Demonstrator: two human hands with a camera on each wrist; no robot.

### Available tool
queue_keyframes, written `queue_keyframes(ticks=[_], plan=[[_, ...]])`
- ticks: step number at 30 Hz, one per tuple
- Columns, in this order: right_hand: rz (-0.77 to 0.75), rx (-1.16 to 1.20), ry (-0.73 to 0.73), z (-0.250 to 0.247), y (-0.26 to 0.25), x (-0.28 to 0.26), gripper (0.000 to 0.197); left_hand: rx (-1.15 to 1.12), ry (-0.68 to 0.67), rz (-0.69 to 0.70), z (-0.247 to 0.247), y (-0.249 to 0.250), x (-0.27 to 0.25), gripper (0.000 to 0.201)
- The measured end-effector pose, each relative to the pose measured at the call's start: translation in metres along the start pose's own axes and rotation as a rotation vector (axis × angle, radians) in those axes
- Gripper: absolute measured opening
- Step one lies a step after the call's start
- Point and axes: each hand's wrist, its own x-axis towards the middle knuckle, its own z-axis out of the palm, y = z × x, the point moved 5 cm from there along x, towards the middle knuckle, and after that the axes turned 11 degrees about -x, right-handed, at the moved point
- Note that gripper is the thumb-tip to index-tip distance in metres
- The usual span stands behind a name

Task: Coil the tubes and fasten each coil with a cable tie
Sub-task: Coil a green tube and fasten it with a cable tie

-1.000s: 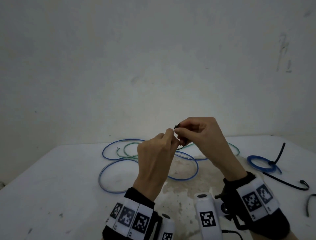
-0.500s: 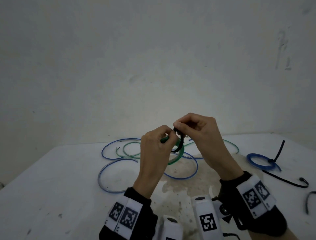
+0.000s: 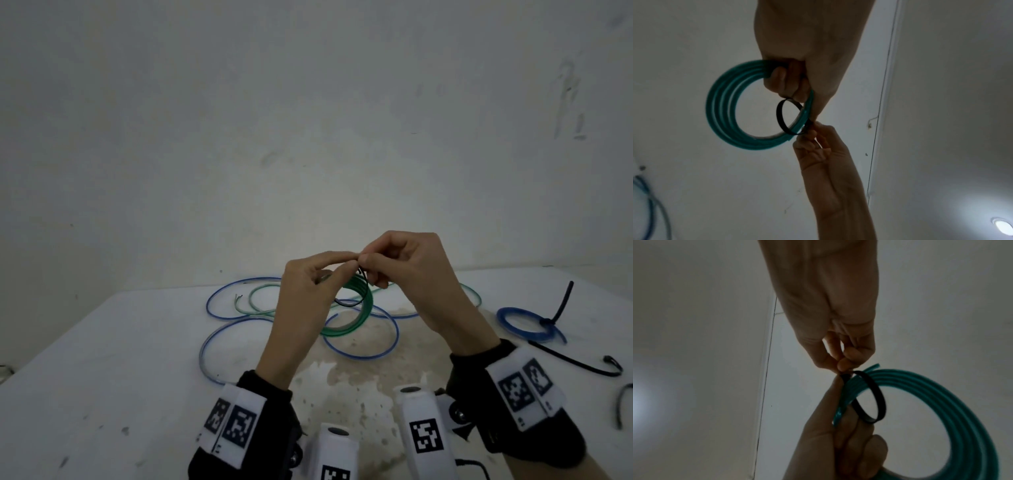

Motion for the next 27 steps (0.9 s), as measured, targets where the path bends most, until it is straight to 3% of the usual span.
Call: queue_keyframes(ticks=[4, 8, 15, 17, 19, 23, 27], plan=[[0.141, 0.048, 0.02, -0.003, 0.005, -0.001, 0.014, 0.184, -0.063, 0.138, 0.001, 0.001, 0.002, 0.009], [0.216, 0.094, 0.058, 0.0, 0.007, -0.001, 0.029, 0.333, -0.06, 0.257, 0.002, 0.002, 0.002, 0.021], [0.298, 0.323, 0.172, -0.02, 0.003, 0.002, 0.032, 0.287, -0.018, 0.255, -0.016, -0.001, 0.005, 0.01], [0.306, 0.291, 0.127, -0.021, 0.003, 0.001, 0.028, 0.274, -0.016, 0.256, -0.018, -0.003, 0.005, 0.011], [0.295, 0.088, 0.03, -0.02, 0.003, 0.0, 0.022, 0.301, -0.015, 0.282, -0.021, -0.004, 0.005, 0.014], [0.288, -0.299, -0.263, -0.008, 0.009, -0.004, 0.024, 0.557, -0.082, 0.49, -0.015, 0.002, 0.0, 0.025], [0.264, -0.35, -0.404, 0.001, 0.012, -0.008, 0.031, 0.744, -0.2, 0.637, 0.002, 0.001, -0.007, 0.023]])
